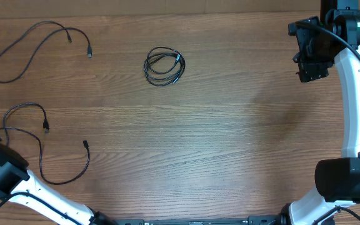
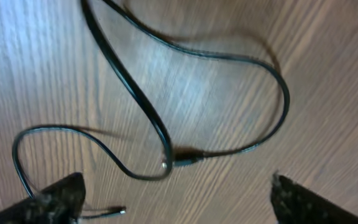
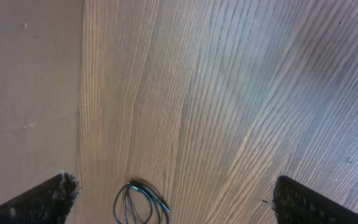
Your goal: Untangle cables
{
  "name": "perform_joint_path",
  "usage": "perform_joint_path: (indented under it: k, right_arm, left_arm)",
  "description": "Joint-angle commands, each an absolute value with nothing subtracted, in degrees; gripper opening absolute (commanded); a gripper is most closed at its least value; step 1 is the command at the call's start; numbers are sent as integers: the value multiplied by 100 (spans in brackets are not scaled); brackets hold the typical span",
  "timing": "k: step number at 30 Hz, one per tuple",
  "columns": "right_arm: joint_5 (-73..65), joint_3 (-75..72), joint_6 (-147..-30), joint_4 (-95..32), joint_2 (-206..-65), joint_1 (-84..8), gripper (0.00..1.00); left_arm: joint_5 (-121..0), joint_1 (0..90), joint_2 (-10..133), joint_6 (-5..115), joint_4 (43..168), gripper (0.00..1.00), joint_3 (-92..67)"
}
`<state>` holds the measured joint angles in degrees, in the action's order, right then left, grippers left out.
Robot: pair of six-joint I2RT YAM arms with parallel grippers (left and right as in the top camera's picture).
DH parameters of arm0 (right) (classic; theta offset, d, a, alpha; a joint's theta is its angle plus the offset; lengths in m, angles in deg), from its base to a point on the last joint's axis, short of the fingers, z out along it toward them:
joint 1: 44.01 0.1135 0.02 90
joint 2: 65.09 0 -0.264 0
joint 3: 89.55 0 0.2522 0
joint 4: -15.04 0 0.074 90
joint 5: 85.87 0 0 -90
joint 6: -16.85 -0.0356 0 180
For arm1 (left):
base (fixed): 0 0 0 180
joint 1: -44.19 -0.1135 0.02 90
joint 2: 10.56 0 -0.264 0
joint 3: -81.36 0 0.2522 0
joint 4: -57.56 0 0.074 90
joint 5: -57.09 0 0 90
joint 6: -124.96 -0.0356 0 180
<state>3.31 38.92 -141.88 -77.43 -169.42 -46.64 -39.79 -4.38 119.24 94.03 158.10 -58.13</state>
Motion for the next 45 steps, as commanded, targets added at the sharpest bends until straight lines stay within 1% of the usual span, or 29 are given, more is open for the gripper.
perform_joint_path:
  k: [1,5,7,14,15,16,17,18,19,20,21,25,28,30,31,34,37,39,42,45]
  right_arm:
    - [409,3901,-14175,-7728,-16774,-4671,100]
    - [409,3901,-14175,-7728,-16774,-4671,100]
    - [409,3901,-14175,-7730,-16774,-4671,100]
    - [409,3901,-14175,-7730,-16774,-4671,100]
    - [409,3901,-14175,-7728,-16774,-4671,100]
    - [409,3901,-14175,-7730,-16774,-4671,100]
    - [409,3901,-14175,-7728,-16774,-4671,100]
    - [409,3901,-14175,-7728,-16774,-4671,100]
    - [409,3901,-14175,-7730,-16774,-4671,100]
    - [409,3901,-14175,-7728,-16774,-4671,100]
    - [409,3901,-14175,-7730,-16774,-4671,100]
    - [409,3901,-14175,-7730,-16774,-4671,100]
    - [409,3901,-14175,-7728,-16774,-4671,100]
    - [409,3901,-14175,-7728,-16774,-4671,100]
    - [409,3901,-14175,-7730,-16774,-4671,100]
    - [409,3901,-14175,-7728,-16774,-4671,100]
    - [409,3901,-14175,-7728,-16774,-4671,100]
    - [409,3901,-14175,-7728,-16774,-4671,100]
    - [409,3901,-14175,-7728,-16774,-4671,100]
    - [409,3901,-14175,-7730,-16774,-4671,100]
  left_arm:
    - [-3786,-229,12007,9176,15802,100,-5813]
    - [-3109,-84,12035,9359,15738,100,-5813]
    - [-2698,-6,12070,9545,15740,97,-5789]
    - [-2624,-3,12333,9584,15660,93,-5614]
    - [-2591,-8,12387,9584,15601,91,-5568]
    - [-2565,-14,12418,9582,15531,86,-5535]
    - [-2519,-19,12464,9578,15426,77,-5503]
    - [-2442,-25,12512,9431,15271,48,-5501]
    - [-2440,-32,12516,9309,15190,33,-5501]
    - [-2479,-38,12512,9005,14973,10,-5505]
    - [-2530,-43,12512,8867,14884,4,-5505]
    - [-3161,-80,12507,8352,14534,4,-5533]
    - [-3942,-135,12507,7702,14149,4,-5577]
    - [-4768,-163,12507,6749,13631,4,-5584]
    - [-4962,-163,12507,6430,13511,4,-5584]
    - [-4960,-163,12507,5978,13404,4,-5584]
    - [-4482,-165,12507,5978,13454,4,-5584]
    - [-4407,-165,12507,5965,13467,4,-5584]
    - [-4538,-178,12501,5744,13371,4,-5621]
    - [-5109,-209,12451,5414,13297,4,-5890]
